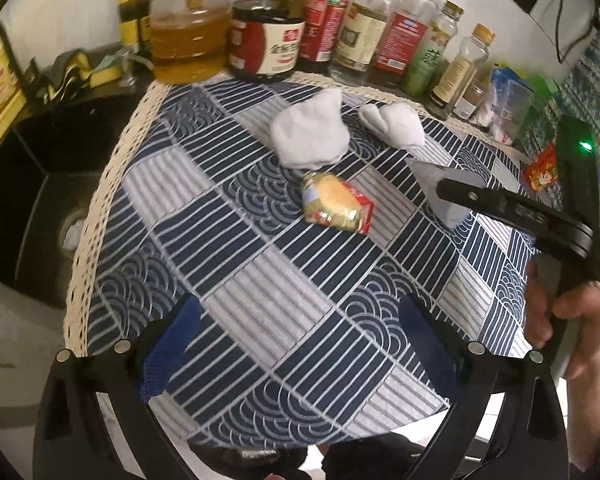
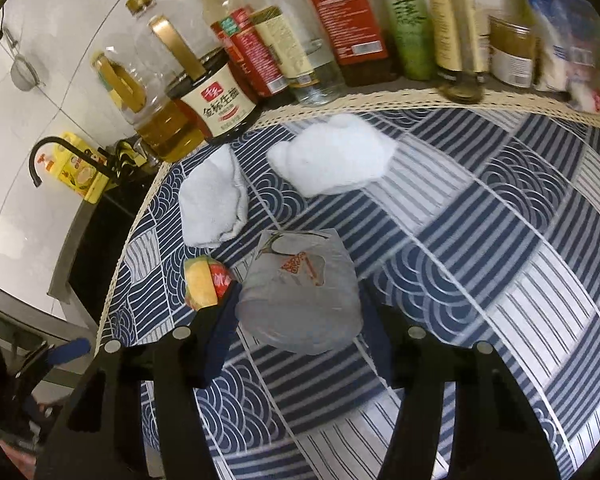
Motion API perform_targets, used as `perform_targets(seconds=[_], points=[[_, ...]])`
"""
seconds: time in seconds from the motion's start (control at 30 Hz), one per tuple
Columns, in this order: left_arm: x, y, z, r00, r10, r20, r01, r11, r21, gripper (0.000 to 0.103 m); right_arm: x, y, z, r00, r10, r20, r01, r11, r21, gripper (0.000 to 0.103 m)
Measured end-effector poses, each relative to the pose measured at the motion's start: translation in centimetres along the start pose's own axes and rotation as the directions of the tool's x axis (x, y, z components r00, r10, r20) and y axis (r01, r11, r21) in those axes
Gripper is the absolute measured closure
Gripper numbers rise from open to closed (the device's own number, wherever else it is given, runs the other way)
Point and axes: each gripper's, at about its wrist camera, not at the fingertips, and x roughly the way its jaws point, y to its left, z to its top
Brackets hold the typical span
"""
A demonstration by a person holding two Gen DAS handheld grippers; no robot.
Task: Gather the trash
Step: 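Grasp the clear plastic cup on the tablecloth with the right tool, then grasp the yellow-red snack wrapper with the left tool while the right tool holds the cup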
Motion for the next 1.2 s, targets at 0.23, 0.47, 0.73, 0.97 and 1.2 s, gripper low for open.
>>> perform_targets(seconds=[0.23, 0.47, 0.73, 0.97, 1.2], points=[[2.2, -1.9, 2.1, 1.000, -0.001, -0.017, 0.002, 0.997, 0.074, 0.007, -3.1, -1.8, -1.8, 0.999, 0.017, 0.034, -0.019, 0.999, 0.037, 0.045], [4.1, -3.6, 3.8, 0.998, -0.061, -0.029, 0.063, 0.994, 0.088, 0.007, -5.5, -3.0, -3.9, 0.995, -0.032, 0.093, 0.028, 0.999, 0.041, 0.045], [7.7, -4.1, 5.7, 0.998, -0.011, -0.054, 0.017, 0.994, 0.105, 0.008, -6.7, -5.5, -5.9, 0.994, -0.036, 0.102, 0.029, 0.997, 0.074, 0.045], [9.5, -3.4, 6.6, 0.998, 0.040, -0.054, -0.034, 0.995, 0.099, 0.008, -7.2, -7.1, -6.6, 0.993, -0.050, 0.108, 0.039, 0.993, 0.108, 0.045], [10.8, -3.2, 6.2, 0.994, 0.095, -0.059, -0.089, 0.991, 0.104, 0.008, -6.9, -8.0, -6.9, 0.994, -0.052, 0.101, 0.039, 0.991, 0.127, 0.045]])
